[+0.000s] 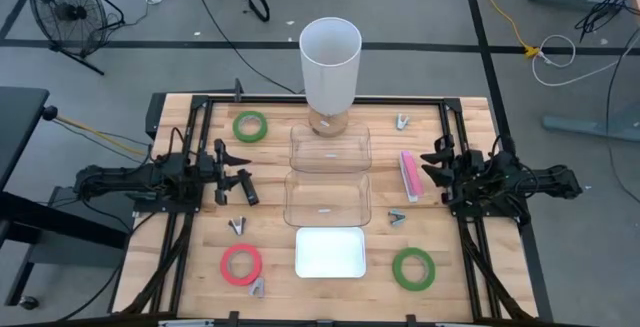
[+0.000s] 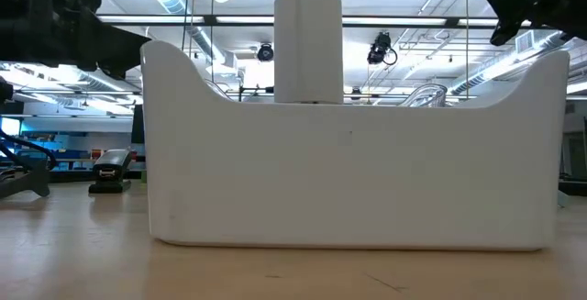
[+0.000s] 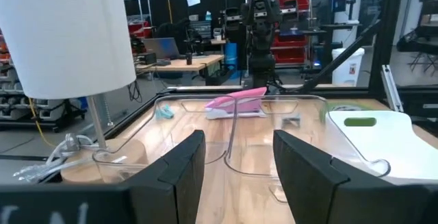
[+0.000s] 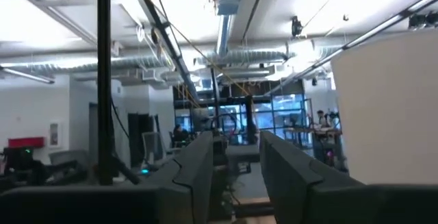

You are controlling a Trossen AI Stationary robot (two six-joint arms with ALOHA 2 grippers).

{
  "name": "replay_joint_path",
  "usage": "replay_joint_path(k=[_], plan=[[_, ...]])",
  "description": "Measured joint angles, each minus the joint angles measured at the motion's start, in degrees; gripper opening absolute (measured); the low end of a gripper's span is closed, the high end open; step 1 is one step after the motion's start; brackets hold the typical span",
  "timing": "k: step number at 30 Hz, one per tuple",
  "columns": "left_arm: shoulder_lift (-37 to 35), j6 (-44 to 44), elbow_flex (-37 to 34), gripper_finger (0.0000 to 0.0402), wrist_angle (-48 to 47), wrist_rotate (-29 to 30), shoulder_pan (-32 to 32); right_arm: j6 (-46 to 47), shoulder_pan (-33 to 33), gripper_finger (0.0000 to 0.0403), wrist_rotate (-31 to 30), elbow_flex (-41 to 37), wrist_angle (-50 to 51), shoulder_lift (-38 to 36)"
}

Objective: Pick and place Stapler, Stapler remover, tape
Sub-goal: Put the pink stapler into the top transparent bin

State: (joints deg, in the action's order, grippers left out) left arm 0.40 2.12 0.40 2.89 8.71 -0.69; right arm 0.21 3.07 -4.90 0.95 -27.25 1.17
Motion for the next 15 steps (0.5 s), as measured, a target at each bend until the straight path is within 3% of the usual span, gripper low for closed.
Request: replay_joint_path(k=[8, 11, 15], plan=[[0.02, -6.14, -0.02, 0.0177, 0.71, 0.28, 0.0, 7.96, 0.02, 0.0118, -0.64, 2.97, 5.19, 2.98], [0.0, -13.17, -0.02, 0.0177, 1.98, -0.22, 0.0, 8.53, 0.07, 0.0114, -3.33, 13.22, 24.47, 9.28], [0.0, -24.14, -0.02, 0.0177, 2.16, -4.59, 0.06, 13.23, 0.02, 0.011, -9.78, 30.61, 54.4, 23.92]])
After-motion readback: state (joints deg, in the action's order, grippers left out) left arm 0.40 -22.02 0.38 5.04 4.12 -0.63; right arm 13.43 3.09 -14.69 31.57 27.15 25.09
